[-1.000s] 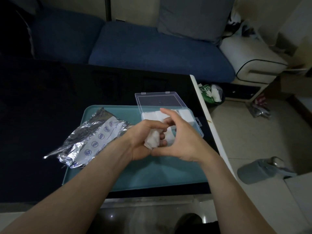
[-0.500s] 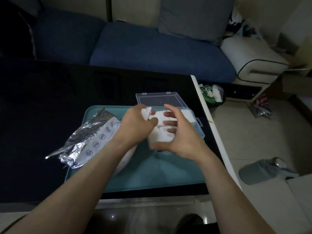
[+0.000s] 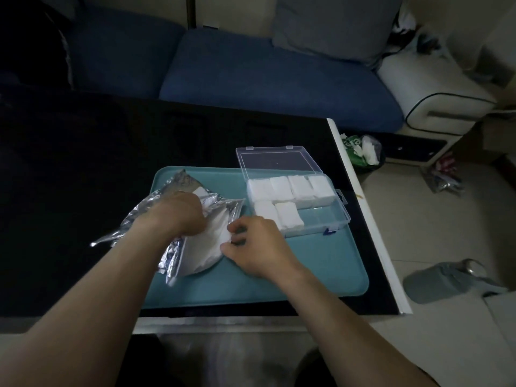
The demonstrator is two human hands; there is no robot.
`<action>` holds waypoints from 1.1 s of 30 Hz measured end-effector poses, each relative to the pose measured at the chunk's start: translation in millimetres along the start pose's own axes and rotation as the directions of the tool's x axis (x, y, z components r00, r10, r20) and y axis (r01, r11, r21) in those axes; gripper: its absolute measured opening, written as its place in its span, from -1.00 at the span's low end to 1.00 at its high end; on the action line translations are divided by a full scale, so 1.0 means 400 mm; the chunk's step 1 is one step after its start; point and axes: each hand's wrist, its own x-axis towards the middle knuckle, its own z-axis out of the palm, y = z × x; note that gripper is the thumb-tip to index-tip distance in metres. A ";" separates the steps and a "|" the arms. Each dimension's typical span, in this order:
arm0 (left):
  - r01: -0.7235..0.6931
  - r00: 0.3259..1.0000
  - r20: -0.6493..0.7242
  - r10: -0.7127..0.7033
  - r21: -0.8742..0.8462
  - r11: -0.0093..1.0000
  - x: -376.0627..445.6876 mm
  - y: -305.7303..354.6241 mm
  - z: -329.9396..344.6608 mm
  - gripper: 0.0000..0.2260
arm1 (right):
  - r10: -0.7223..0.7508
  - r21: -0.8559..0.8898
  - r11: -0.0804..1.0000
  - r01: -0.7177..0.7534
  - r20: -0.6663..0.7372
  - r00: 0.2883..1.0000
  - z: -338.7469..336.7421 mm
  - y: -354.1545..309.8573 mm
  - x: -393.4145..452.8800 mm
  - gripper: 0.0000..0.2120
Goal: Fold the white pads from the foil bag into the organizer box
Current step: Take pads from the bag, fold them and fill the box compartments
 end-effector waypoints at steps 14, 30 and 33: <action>-0.018 0.992 0.114 0.050 -0.268 0.963 0.027 -0.026 -0.001 -0.84 | 0.102 0.098 0.992 -0.085 -0.181 0.978 0.066 -0.025 0.074 -0.76; -0.084 0.990 0.087 0.109 -0.257 0.963 0.038 -0.029 -0.015 -0.50 | 0.291 0.623 0.770 -0.139 -0.149 0.945 -0.107 -0.003 0.030 -0.89; -0.123 0.992 -0.053 0.111 -0.366 0.923 0.015 -0.019 -0.034 -0.44 | 0.333 0.716 0.691 -0.100 -0.192 0.923 -0.167 0.016 0.015 -0.87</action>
